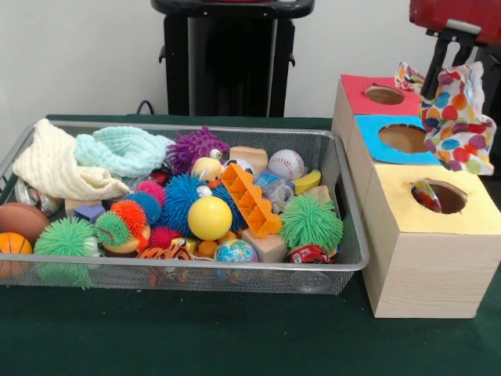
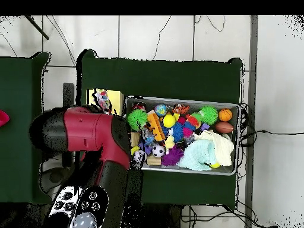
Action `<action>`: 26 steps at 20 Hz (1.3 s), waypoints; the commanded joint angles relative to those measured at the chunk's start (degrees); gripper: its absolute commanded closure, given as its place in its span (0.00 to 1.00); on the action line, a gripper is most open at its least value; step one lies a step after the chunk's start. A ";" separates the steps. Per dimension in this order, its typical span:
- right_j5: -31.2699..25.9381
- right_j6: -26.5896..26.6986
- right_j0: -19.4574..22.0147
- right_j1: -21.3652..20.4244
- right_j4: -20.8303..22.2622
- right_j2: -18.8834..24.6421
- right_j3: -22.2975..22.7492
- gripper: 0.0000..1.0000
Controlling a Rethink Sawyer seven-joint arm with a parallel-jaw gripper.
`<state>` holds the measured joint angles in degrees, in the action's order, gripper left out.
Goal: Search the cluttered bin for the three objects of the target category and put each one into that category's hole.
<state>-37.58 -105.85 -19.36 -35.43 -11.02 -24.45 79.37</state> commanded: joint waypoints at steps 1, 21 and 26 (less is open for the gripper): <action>7.65 -15.41 2.77 4.16 -1.82 2.78 2.79 1.00; 5.81 -15.85 1.61 6.71 -6.16 3.18 7.66 1.00; 5.35 -16.48 1.02 6.46 -7.30 3.88 8.63 1.00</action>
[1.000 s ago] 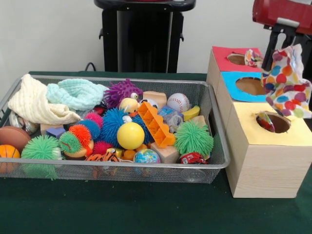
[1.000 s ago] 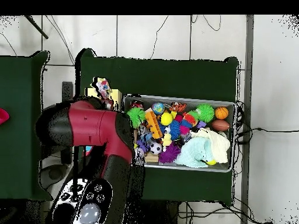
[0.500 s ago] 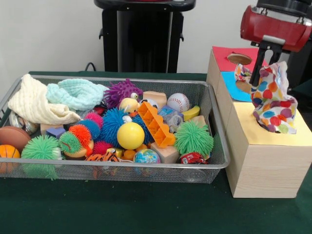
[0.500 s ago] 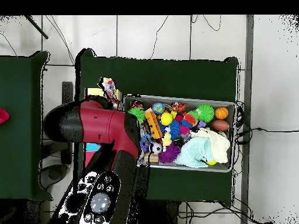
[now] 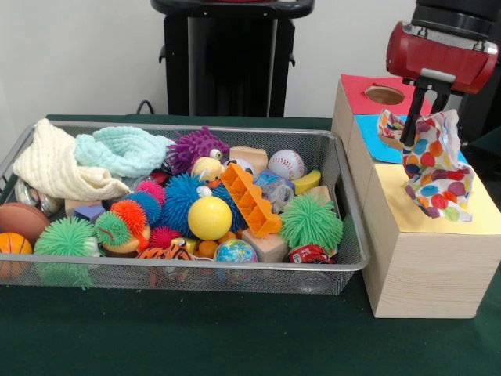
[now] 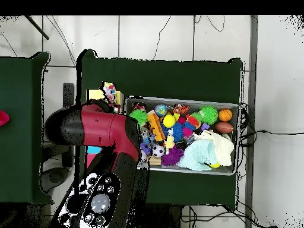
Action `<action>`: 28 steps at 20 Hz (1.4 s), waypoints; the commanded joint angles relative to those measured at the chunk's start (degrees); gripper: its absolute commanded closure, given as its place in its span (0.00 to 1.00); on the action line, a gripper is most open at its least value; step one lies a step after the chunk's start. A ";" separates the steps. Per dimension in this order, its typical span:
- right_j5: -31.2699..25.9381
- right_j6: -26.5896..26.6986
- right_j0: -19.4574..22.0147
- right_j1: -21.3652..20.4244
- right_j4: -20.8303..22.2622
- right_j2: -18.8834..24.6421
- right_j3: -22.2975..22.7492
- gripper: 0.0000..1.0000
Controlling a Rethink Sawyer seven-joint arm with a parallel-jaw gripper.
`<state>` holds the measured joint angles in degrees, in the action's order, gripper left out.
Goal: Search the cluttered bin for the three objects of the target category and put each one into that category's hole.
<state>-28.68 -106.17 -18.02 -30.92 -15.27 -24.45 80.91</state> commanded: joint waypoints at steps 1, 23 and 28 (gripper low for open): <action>-3.37 -16.21 -0.42 2.13 -3.15 3.88 6.92 1.00; -6.42 -12.49 1.23 2.73 -3.67 5.91 6.57 0.00; -6.32 -13.44 1.25 2.11 -4.61 6.02 7.12 0.00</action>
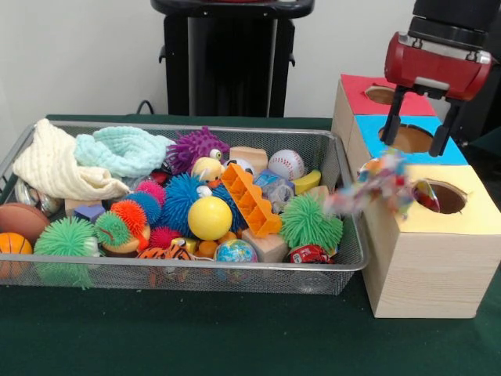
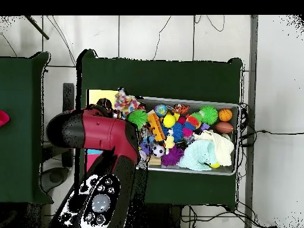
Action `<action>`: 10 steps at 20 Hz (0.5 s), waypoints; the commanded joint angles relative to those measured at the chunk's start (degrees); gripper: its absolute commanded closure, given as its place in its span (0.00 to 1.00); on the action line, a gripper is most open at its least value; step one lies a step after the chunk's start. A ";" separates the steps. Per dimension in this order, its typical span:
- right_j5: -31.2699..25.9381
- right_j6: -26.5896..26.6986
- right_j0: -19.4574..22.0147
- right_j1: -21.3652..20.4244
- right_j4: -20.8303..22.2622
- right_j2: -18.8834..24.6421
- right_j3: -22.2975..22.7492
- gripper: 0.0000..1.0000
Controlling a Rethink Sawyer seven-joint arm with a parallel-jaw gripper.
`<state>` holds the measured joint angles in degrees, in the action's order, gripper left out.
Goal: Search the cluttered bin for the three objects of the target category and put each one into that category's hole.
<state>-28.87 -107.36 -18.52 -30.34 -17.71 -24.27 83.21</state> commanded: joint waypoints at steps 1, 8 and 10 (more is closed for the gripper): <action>-6.61 -12.11 1.80 1.26 -2.20 5.83 4.81 0.00; -11.21 -12.37 1.21 -1.03 -2.19 4.35 4.44 0.00; -10.86 -12.58 1.25 -1.18 -2.39 4.33 4.39 0.00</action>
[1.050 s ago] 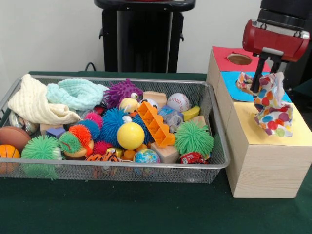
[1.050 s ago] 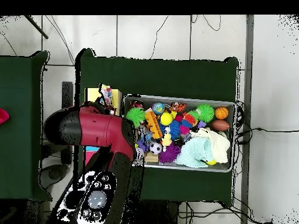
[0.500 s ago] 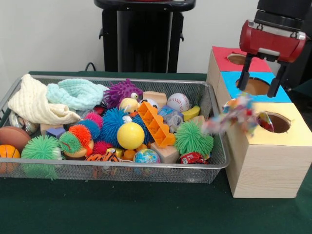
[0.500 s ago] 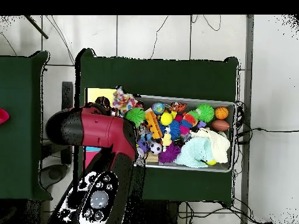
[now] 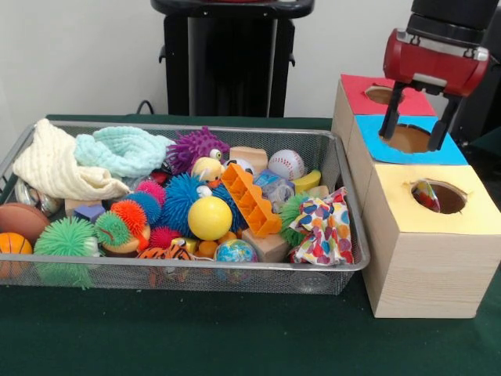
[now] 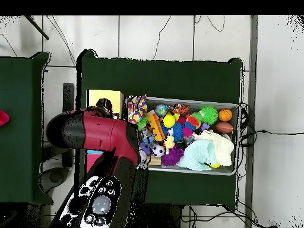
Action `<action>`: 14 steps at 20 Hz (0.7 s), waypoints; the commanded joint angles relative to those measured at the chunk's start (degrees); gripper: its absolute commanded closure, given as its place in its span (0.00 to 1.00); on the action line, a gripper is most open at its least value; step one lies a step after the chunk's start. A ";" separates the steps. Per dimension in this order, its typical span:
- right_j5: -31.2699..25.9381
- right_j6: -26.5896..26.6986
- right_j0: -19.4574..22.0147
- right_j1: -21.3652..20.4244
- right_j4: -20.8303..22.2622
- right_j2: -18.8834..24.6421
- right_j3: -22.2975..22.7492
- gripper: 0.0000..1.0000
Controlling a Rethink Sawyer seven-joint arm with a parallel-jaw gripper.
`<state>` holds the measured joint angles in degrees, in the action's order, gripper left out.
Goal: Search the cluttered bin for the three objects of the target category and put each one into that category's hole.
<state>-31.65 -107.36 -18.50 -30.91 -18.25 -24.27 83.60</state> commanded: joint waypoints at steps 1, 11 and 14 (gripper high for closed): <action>-7.23 -12.61 1.36 -0.71 -2.07 4.55 4.13 0.00; -1.83 -4.65 9.06 1.95 0.16 7.70 1.17 0.00; -0.25 -3.47 11.00 2.25 0.56 9.35 1.77 0.00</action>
<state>-32.87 -107.36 -11.84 -31.70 -18.47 -23.00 83.59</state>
